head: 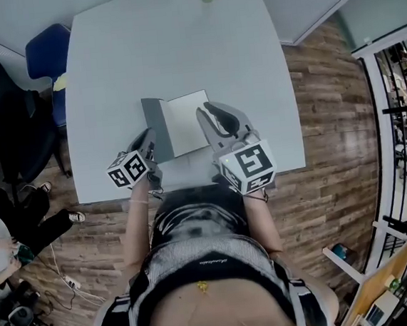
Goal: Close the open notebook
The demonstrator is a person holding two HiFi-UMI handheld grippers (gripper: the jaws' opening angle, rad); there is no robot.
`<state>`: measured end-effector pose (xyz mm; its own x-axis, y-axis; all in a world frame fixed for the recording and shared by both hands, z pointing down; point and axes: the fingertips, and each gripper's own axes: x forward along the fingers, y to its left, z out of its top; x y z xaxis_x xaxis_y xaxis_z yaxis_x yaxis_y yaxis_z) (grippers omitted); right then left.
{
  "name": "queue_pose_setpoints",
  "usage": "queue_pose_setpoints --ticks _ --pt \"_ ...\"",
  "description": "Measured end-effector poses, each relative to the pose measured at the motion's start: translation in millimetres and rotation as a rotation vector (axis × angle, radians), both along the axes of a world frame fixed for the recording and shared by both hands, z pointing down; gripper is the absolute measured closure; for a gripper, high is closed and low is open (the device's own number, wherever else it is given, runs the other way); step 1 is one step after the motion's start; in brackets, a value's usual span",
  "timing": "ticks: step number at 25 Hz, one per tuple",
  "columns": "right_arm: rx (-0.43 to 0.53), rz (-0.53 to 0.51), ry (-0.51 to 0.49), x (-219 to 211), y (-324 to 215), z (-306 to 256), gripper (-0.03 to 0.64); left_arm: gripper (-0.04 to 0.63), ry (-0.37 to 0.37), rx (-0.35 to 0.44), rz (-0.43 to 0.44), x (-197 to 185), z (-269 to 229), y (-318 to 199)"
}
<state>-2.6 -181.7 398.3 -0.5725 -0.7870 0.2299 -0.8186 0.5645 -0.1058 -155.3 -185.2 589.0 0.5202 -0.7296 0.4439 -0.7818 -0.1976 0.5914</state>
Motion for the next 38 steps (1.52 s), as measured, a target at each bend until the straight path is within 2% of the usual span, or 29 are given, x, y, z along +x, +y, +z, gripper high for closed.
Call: queue_pose_setpoints --ticks 23,38 --pt "-0.003 -0.063 -0.020 40.5 -2.9 0.9 0.552 0.574 -0.074 0.026 -0.025 46.5 -10.8 -7.3" --pt "-0.003 -0.079 -0.017 64.8 -5.7 2.3 0.552 0.574 -0.119 0.024 0.003 84.0 -10.3 -10.2"
